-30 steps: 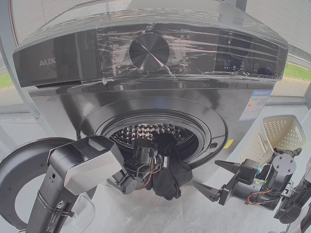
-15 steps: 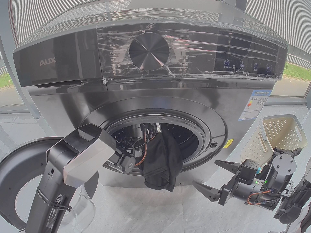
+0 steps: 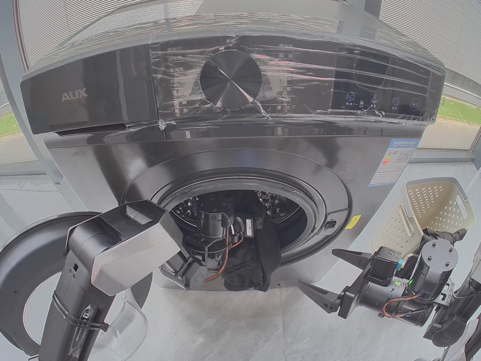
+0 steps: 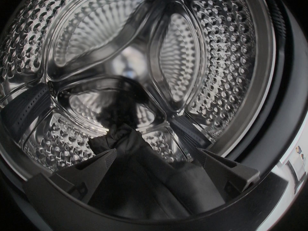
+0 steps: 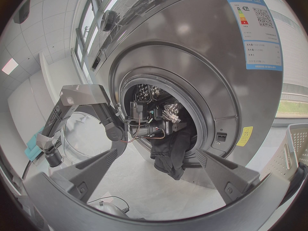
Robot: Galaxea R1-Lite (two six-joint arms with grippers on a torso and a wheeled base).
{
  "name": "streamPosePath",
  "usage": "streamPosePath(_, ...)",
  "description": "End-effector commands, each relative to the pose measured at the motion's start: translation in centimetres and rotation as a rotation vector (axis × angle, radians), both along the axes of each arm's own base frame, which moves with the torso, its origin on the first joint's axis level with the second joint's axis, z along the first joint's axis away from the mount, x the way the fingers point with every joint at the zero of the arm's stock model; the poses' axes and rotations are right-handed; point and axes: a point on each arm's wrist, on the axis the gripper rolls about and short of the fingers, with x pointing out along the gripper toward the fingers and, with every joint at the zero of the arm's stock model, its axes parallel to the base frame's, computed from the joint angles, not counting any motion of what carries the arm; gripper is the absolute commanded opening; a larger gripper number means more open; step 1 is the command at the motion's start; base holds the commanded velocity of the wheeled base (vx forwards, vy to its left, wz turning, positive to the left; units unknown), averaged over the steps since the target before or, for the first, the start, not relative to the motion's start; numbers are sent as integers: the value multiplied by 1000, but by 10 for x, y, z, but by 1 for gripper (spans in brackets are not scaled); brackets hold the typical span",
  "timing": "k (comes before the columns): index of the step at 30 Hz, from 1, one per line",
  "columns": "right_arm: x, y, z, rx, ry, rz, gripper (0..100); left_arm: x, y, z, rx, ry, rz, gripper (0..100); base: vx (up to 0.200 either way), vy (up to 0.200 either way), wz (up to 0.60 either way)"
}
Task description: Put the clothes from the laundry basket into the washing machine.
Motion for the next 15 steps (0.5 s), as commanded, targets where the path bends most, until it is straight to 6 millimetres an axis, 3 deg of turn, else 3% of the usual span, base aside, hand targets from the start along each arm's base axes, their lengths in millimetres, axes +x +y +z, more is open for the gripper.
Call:
streamPosePath(1, 0, 0, 0, 2, -2, 1, 100, -18, -1, 1, 28, 34, -43, 100, 0, 0, 0)
streamPosePath(8, 0, 0, 0, 2, -2, 1, 100, -38, 3, -23, 87, 133, -107, 100, 0, 0, 0)
streamPosePath(15, 0, 0, 0, 3, -3, 1, 100, -39, 5, -33, 108, 152, -109, 100, 0, 0, 0)
